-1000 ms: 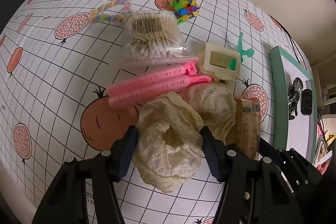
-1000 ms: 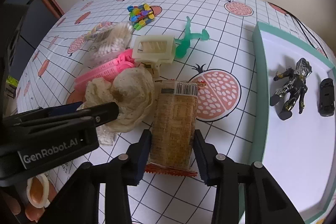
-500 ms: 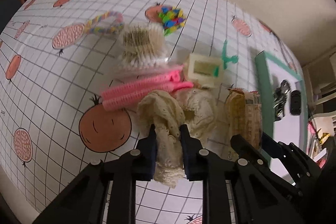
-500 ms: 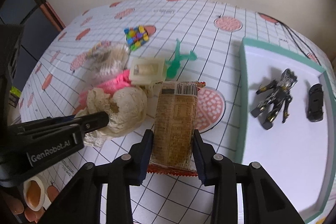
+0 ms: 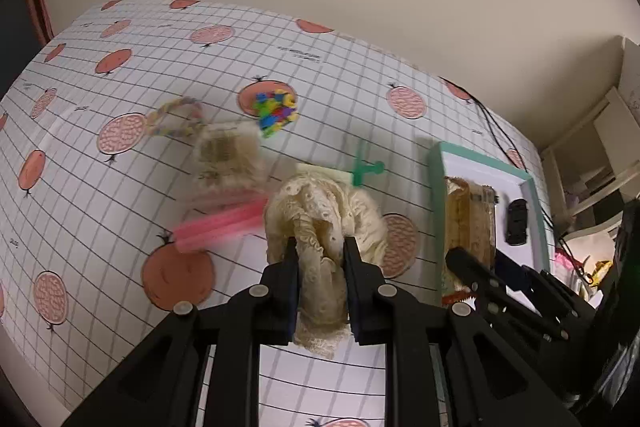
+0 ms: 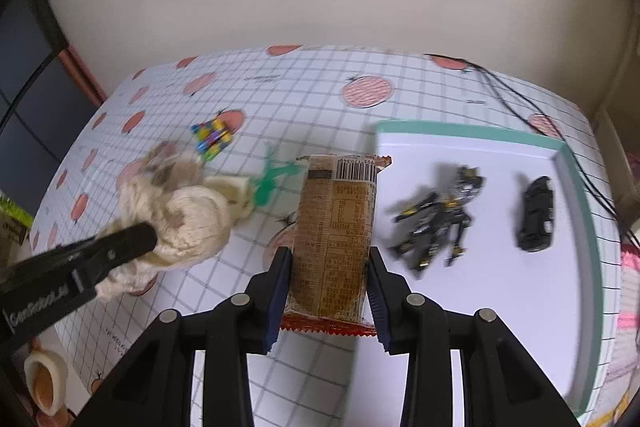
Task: Organize objects
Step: 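Carry the lace cloth and snack bar into the tray and release both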
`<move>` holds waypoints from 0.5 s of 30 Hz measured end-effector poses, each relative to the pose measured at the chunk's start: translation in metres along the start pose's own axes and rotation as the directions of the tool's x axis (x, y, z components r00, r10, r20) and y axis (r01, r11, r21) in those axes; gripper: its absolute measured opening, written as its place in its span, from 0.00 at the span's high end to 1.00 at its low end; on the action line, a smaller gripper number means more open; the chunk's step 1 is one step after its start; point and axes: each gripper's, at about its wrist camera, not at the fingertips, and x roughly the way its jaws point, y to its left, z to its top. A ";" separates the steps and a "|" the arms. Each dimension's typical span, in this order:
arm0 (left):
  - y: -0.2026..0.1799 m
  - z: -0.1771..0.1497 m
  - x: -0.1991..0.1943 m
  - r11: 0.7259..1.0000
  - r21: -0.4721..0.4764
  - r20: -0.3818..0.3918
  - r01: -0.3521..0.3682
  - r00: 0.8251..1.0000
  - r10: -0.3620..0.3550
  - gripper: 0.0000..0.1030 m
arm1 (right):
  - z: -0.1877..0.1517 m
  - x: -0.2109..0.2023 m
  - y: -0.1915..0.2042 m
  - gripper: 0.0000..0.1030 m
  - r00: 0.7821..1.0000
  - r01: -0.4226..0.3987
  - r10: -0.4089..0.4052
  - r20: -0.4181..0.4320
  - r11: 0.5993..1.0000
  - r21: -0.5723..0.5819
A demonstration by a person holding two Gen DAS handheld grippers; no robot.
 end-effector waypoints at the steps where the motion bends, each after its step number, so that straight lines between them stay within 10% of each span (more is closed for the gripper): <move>1: -0.003 0.000 0.000 1.000 0.002 0.000 0.007 1.000 -0.007 0.80 | 0.001 -0.001 -0.006 0.62 1.000 0.007 -0.007 0.006 1.000 0.012; 15: -0.095 -0.024 0.008 0.979 0.112 -0.036 0.172 0.985 -0.169 0.80 | 0.006 -0.024 -0.109 0.62 0.992 0.108 -0.118 0.033 0.972 0.210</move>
